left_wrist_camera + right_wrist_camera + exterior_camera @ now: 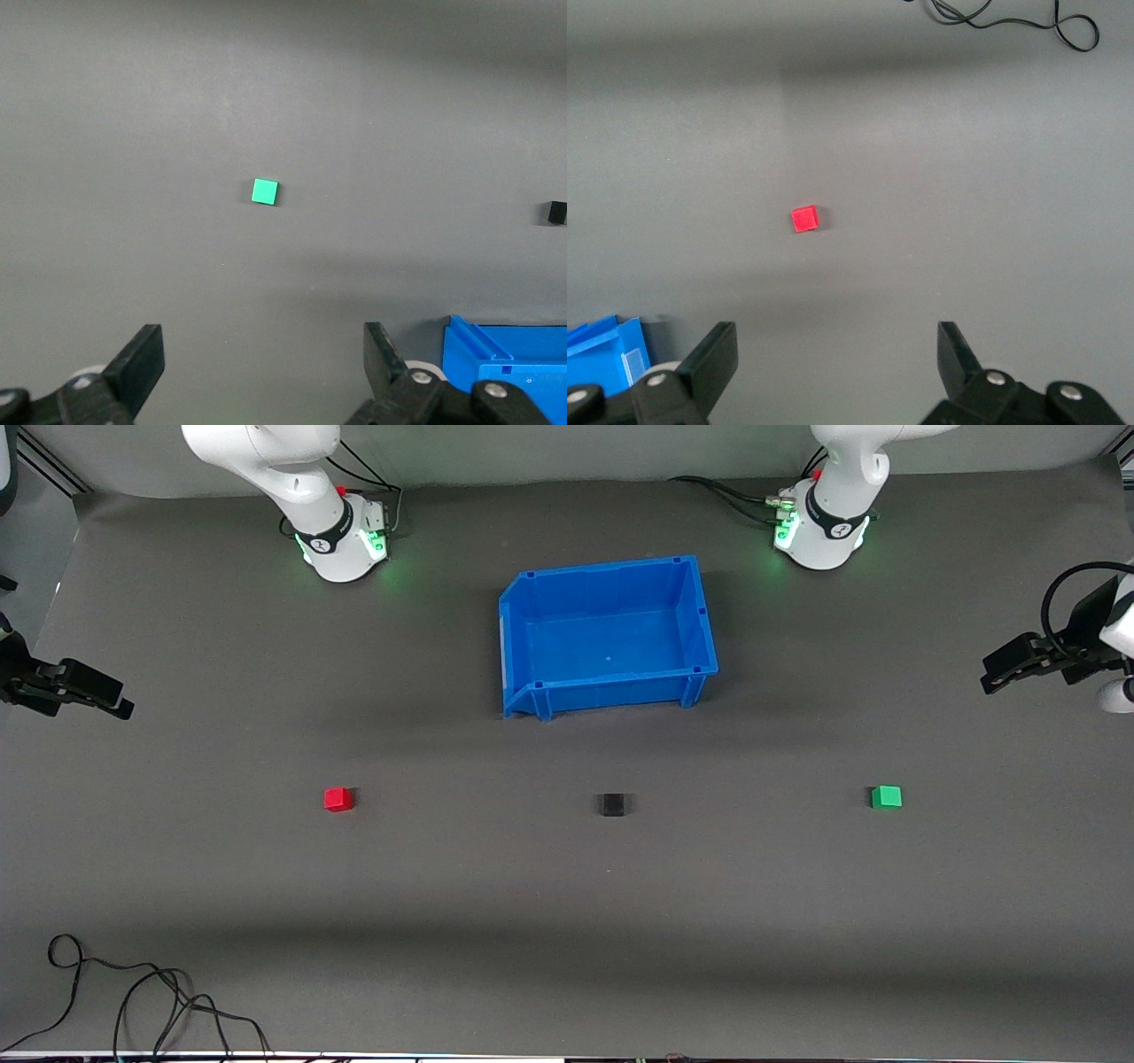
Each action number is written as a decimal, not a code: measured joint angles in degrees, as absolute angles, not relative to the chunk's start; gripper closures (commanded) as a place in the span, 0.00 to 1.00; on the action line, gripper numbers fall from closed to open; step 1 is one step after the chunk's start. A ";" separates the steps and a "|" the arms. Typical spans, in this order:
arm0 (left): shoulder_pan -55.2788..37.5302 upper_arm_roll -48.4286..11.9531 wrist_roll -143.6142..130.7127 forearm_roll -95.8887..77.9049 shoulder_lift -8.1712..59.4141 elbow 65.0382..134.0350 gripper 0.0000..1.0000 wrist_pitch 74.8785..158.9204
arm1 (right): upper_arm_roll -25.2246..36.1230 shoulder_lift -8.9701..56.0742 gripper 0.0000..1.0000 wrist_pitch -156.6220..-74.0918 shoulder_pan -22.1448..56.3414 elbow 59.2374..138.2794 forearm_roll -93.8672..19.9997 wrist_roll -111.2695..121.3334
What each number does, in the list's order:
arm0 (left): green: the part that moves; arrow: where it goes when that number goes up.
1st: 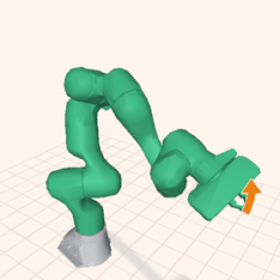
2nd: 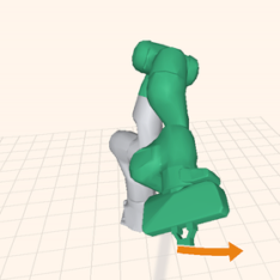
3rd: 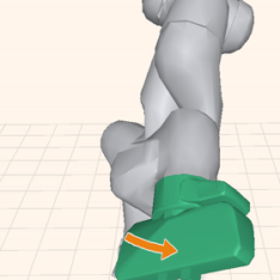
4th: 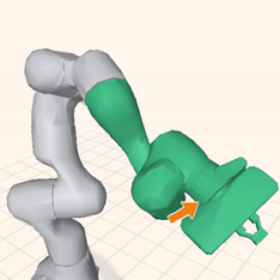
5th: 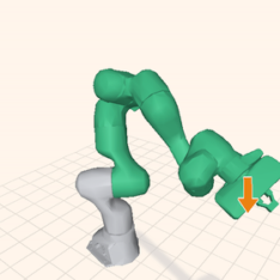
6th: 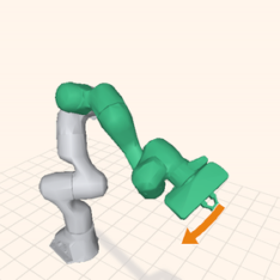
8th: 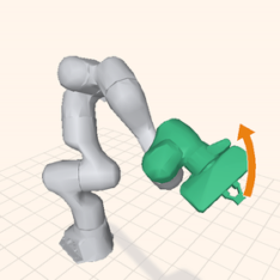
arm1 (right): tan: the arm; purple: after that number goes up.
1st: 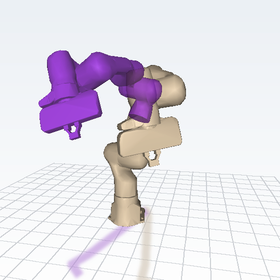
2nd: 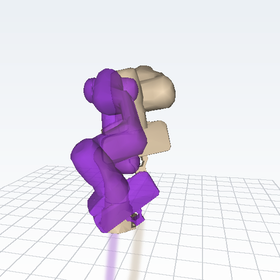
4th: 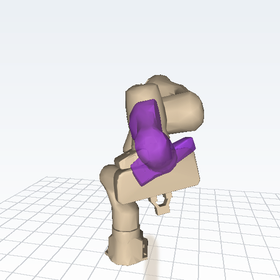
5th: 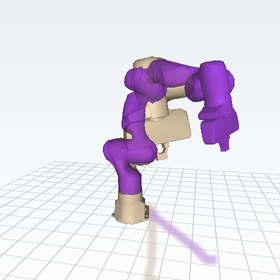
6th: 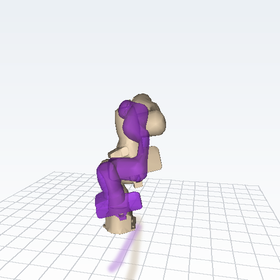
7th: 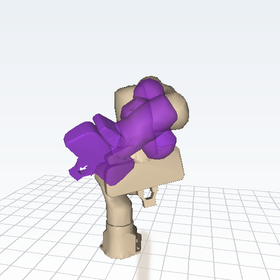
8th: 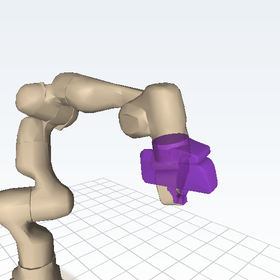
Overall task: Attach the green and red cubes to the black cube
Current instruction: 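Lower the right gripper to the red cube while the left gripper reaches the green cube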
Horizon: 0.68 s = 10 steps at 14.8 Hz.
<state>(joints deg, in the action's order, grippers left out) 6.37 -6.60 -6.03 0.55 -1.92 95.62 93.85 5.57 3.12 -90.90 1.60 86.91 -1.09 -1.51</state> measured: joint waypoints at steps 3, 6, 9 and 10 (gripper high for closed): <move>6.13 -6.60 -6.03 0.55 -1.77 95.62 0.00 93.86 | 5.57 3.12 0.00 -90.90 1.60 86.91 -1.13 -1.51; 6.12 -6.59 -6.03 0.58 -1.68 95.62 0.00 93.86 | 5.47 3.12 0.00 -90.90 1.61 86.91 -1.17 -2.20; 6.60 -6.02 -7.29 0.75 -0.64 95.91 0.00 93.93 | 5.35 3.13 0.00 -90.96 1.61 86.41 -1.60 -16.00; 7.25 -5.71 -8.32 0.86 0.23 96.19 0.00 94.06 | 5.26 3.13 0.00 -90.97 1.62 86.05 -2.31 -22.84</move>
<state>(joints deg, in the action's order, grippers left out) 7.25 -5.71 -8.32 0.86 0.23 96.19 94.06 5.26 3.13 -90.97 1.62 86.05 -2.31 -22.84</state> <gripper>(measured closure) 0.000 0.000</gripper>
